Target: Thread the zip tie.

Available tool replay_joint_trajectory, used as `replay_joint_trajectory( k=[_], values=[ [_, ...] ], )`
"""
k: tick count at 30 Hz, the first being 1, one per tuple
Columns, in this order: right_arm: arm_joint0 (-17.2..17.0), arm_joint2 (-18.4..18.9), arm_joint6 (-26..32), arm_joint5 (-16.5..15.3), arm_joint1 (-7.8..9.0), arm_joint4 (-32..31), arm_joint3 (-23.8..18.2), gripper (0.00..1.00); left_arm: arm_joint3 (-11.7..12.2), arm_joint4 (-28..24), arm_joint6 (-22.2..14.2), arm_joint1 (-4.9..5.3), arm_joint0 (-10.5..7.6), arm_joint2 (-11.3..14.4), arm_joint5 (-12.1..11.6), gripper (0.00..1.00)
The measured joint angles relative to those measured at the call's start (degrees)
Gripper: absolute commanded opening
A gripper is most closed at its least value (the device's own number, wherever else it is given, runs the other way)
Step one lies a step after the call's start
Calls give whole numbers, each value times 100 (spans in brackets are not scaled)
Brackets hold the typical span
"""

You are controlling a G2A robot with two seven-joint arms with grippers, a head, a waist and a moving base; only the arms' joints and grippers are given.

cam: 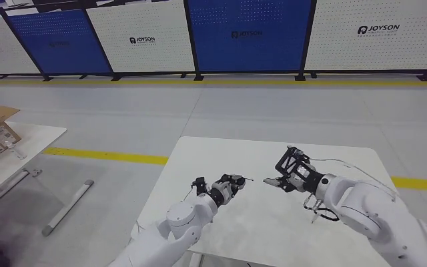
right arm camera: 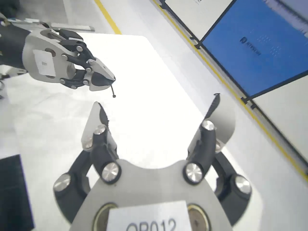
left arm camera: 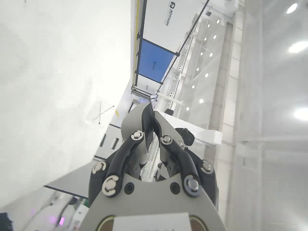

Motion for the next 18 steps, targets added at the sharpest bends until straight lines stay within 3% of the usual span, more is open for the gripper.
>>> replay_joint_trajectory(
  k=[2,4,8,14,18],
  values=[
    [-56,121,97,-177,9,807,166,100,34,411,-78,-12,39,80,-181,0],
    [-49,116,99,-179,6,1095,160,100,43,492,-110,-15,46,91,-221,0],
    [-46,110,94,-169,6,678,151,100,41,473,-106,-15,44,87,-211,0],
    [-46,110,94,-169,6,684,152,100,51,486,-101,-15,44,85,-222,0],
    [-113,156,97,-193,-8,877,299,100,243,1225,-62,-25,109,145,-677,0]
  ],
)
